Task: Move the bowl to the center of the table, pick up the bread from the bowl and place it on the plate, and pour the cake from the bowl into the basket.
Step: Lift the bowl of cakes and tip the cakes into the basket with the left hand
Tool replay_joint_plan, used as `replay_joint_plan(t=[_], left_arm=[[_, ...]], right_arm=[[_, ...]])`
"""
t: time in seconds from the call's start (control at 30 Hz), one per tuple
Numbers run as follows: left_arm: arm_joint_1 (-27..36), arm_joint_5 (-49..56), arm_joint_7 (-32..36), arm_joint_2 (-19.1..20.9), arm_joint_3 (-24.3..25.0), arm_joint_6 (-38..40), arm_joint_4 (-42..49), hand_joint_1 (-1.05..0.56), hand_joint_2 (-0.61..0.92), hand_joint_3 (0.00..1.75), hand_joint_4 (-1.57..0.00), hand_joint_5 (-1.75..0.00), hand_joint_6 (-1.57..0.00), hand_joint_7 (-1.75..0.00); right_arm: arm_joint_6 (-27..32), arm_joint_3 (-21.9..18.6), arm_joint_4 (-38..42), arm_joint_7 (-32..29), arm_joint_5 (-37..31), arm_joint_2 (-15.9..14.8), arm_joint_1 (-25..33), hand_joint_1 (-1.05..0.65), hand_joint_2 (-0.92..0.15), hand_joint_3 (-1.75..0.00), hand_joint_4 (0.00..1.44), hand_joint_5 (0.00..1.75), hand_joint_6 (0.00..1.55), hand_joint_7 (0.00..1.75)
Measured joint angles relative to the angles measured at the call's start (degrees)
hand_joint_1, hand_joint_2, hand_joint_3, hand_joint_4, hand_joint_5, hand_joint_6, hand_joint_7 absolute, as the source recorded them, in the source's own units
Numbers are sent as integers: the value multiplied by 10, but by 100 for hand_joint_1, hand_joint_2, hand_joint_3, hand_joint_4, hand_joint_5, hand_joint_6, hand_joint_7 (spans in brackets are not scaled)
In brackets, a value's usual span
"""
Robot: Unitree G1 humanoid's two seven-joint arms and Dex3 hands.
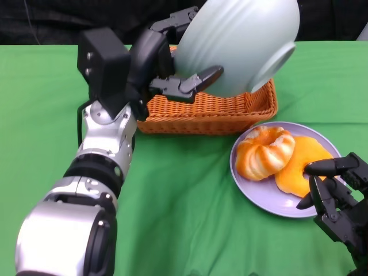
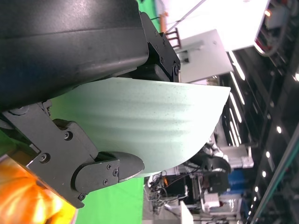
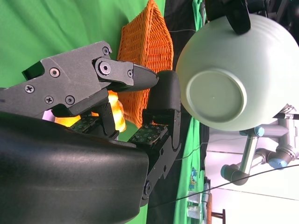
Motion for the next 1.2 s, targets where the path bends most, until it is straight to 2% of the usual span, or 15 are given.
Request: replay_joint_plan(t=[0.1, 0.23, 0.4, 0.63, 0.93, 1.0, 1.1, 1.2], left_arm=[[-16, -17, 18, -10, 29, 50, 9, -14, 51, 115, -77, -175, -73, -147], [-29, -50, 48, -27, 76, 124, 19, -12, 56, 107, -78, -175, -80, -139], [-45, -71, 84, -36, 112, 191, 29, -8, 58, 118, -79, -175, -72, -161], [-71, -107, 109, -40, 158, 250, 32, -9, 61, 121, -83, -175, -68, -173], [-73, -170, 130, -43, 235, 336, 42, -12, 62, 116, -85, -175, -63, -175], [-75, -191, 136, -44, 255, 362, 43, -17, 65, 109, -85, -175, -61, -175], [-80, -220, 144, -44, 280, 389, 44, -19, 65, 104, -86, -175, -64, -175], [-88, -239, 153, -44, 299, 406, 44, -17, 58, 110, -88, -175, -71, -175]], right_arm=[[-2, 0, 1, 0, -1, 0, 0, -13, -83, -58, 68, 159, 70, 121], [-4, 0, 3, 0, -2, -1, 0, -12, -83, -59, 68, 159, 71, 121], [-5, 0, 3, 5, 1, -2, 1, -12, -83, -60, 69, 161, 71, 122], [-6, 0, 4, 10, 3, -2, 1, -13, -80, -63, 69, 162, 70, 124], [-14, -2, 14, 21, 14, -2, 1, -14, -78, -65, 70, 161, 71, 123], [-15, -2, 14, 21, 14, -2, 1, -15, -78, -65, 69, 160, 71, 122], [-17, -2, 17, 21, 14, -2, 0, -14, -78, -64, 70, 160, 72, 121], [-18, -3, 20, 21, 14, -2, 0, -13, -79, -65, 70, 159, 71, 121]])
